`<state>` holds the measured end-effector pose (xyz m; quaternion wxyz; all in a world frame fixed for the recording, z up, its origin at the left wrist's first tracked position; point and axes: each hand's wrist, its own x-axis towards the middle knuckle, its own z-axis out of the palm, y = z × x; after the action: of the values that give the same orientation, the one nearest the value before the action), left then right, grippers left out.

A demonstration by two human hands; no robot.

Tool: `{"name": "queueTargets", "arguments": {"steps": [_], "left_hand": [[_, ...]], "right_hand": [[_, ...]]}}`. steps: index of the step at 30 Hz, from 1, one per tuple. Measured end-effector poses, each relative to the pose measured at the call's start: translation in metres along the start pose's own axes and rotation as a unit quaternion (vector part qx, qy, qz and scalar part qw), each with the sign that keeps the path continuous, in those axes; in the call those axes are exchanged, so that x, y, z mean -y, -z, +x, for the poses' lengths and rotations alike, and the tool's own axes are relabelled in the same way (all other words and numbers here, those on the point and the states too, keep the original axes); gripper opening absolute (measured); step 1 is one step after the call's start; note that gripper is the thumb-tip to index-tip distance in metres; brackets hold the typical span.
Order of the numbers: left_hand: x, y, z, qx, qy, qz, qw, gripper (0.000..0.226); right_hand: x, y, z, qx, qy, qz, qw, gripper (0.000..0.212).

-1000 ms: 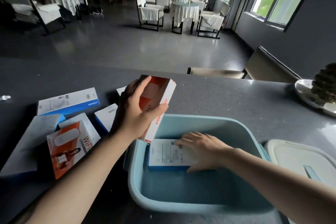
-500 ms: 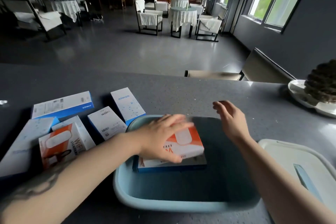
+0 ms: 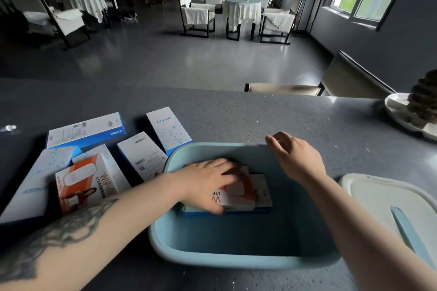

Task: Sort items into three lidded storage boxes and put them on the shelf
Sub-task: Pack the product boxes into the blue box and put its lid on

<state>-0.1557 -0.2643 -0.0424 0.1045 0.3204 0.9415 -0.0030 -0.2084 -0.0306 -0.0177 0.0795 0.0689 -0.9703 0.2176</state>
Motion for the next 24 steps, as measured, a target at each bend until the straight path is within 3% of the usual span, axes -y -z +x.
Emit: {"name": "queueTargets", "arguments": {"steps": [14,18,19,21,24], "left_hand": [[-0.002,0.005,0.002,0.016,-0.002,-0.019,1.000,0.093],[-0.003,0.014,-0.010,-0.030,0.065,-0.067,0.995,0.103],[-0.001,0.016,-0.014,-0.038,0.100,-0.063,0.992,0.106],[0.002,0.016,-0.023,-0.022,0.147,-0.032,0.988,0.112],[-0.001,0.015,-0.028,-0.012,0.126,-0.027,0.992,0.104]], "right_hand": [[0.003,-0.002,-0.001,-0.004,0.009,-0.008,1.000,0.037],[0.018,0.006,-0.018,-0.137,0.186,0.034,0.972,0.023],[0.023,0.008,-0.024,-0.125,0.239,0.045,0.962,0.022],[0.032,0.003,-0.033,-0.001,0.311,0.036,0.950,0.027],[0.041,-0.016,-0.041,0.175,0.310,-0.048,0.933,0.066]]}}
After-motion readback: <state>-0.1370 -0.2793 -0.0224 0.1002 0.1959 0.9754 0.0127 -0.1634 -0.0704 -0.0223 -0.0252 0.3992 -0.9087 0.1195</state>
